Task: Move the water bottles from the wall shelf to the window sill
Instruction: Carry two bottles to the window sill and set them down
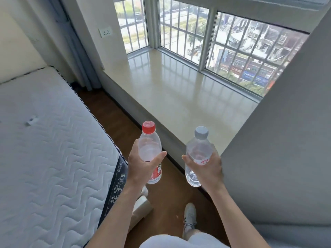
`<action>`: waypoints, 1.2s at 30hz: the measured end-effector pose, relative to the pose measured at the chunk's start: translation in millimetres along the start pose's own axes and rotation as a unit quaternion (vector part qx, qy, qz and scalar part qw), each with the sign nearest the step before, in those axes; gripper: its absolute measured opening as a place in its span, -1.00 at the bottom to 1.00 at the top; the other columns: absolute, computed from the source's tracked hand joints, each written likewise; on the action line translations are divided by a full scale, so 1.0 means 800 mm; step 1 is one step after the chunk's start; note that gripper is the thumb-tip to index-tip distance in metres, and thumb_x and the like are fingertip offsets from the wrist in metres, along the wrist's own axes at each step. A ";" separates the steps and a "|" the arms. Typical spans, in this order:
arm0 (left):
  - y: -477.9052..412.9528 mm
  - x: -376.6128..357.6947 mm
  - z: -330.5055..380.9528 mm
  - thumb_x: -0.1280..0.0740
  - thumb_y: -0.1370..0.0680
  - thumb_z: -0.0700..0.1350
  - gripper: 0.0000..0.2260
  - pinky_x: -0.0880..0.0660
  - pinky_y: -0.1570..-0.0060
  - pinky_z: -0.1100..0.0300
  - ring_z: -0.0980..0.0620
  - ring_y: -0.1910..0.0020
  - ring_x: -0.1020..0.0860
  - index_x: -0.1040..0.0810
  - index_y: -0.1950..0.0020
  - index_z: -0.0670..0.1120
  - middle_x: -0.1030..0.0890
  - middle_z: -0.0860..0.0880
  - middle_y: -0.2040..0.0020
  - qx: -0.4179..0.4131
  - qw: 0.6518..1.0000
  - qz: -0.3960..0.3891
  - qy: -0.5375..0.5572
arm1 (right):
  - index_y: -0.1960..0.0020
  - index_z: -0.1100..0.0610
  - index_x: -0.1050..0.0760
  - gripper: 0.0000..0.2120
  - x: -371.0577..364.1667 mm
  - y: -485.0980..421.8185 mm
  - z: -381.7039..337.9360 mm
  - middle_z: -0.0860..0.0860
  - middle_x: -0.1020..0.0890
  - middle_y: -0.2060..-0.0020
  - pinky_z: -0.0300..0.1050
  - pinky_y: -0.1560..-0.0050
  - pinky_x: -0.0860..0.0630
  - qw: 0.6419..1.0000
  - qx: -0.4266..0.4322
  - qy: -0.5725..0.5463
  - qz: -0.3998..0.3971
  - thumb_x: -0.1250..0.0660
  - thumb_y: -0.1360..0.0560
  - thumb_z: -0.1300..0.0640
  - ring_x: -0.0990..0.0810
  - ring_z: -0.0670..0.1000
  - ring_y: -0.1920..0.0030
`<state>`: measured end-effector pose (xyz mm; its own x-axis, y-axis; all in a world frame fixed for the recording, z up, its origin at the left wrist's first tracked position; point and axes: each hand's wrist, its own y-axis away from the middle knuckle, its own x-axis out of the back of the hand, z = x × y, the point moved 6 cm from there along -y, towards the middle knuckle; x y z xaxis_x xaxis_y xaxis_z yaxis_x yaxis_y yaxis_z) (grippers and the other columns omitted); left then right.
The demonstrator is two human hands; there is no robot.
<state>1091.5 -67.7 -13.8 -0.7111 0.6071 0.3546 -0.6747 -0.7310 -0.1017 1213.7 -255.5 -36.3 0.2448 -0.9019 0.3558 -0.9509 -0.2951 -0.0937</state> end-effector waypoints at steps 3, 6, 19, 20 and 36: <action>-0.049 -0.019 0.018 -0.46 -0.27 0.20 -0.47 -0.35 0.12 0.58 0.37 -0.06 -0.49 -0.35 -0.17 0.23 -0.44 0.35 -0.03 0.009 0.999 0.032 0.000 | -0.11 0.03 -0.48 -0.48 -0.013 -0.069 -0.012 -0.06 -0.62 0.07 -0.51 0.14 -0.44 0.999 0.027 -0.006 -0.047 -0.64 -0.27 -0.04 -0.61 -0.19 0.06; -0.093 -0.033 0.027 -0.54 -0.31 0.14 -0.54 -0.40 0.08 0.50 0.39 -0.06 -0.49 -0.38 -0.09 0.28 -0.52 0.28 -0.02 0.014 0.997 0.073 0.010 | -0.08 -0.03 -0.48 -0.45 -0.026 -0.127 -0.019 -0.13 -0.63 0.09 -0.28 0.08 -0.53 0.994 0.030 -0.026 -0.097 -0.60 -0.21 -0.20 -0.62 -0.14 0.08; -0.168 -0.008 0.005 -0.57 -0.35 0.07 -0.52 -0.33 0.09 0.54 0.33 -0.09 -0.48 -0.37 -0.11 0.30 -0.47 0.32 -0.06 0.105 0.976 0.192 0.000 | -0.09 -0.06 -0.50 -0.44 -0.141 -0.255 -0.039 -0.14 -0.65 0.09 0.03 -0.01 -0.62 0.970 0.041 -0.056 -0.233 -0.51 -0.18 -0.26 -0.65 -0.09 0.06; -0.175 -0.002 -0.001 -0.56 -0.32 0.12 -0.52 -0.33 0.07 0.49 0.33 -0.10 -0.48 -0.38 -0.11 0.31 -0.48 0.32 -0.06 0.110 0.973 0.203 0.002 | -0.09 -0.07 -0.50 -0.44 -0.154 -0.260 -0.043 -0.14 -0.64 0.09 0.03 -0.01 -0.62 0.968 0.046 -0.053 -0.242 -0.51 -0.18 -0.26 -0.64 -0.10 0.06; -0.434 0.162 -0.093 -0.48 -0.26 0.18 -0.50 -0.41 -0.06 0.33 0.16 -0.08 -0.51 -0.34 -0.11 0.36 -0.49 0.25 -0.07 0.129 0.949 0.287 0.031 | -0.09 -0.03 -0.50 -0.50 -0.452 -0.418 -0.160 -0.10 -0.64 0.08 -0.12 0.04 -0.57 0.941 0.086 -0.053 -0.324 -0.58 -0.24 -0.13 -0.64 -0.09 0.05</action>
<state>1218.9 288.0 -1.9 -0.9622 0.0968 0.2544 -0.1072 -0.9939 -0.0273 1419.0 209.6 -14.2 0.7882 -0.5388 0.2972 -0.5531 -0.8321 -0.0416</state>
